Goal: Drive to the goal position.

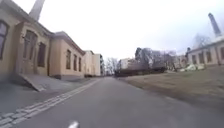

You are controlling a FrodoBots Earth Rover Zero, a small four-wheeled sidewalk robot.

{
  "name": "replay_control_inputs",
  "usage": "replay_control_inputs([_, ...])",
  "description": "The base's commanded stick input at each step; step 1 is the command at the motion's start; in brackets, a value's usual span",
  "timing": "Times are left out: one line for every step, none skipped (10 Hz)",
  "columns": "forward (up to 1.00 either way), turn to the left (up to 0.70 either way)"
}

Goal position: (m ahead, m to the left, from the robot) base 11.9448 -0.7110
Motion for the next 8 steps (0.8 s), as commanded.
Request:
replay_control_inputs([1.00,0.00])
replay_control_inputs([1.00,0.00])
replay_control_inputs([1.00,0.00])
replay_control_inputs([1.00,0.00])
replay_control_inputs([1.00,0.00])
replay_control_inputs([1.00,0.00])
replay_control_inputs([1.00,0.00])
replay_control_inputs([1.00,0.00])
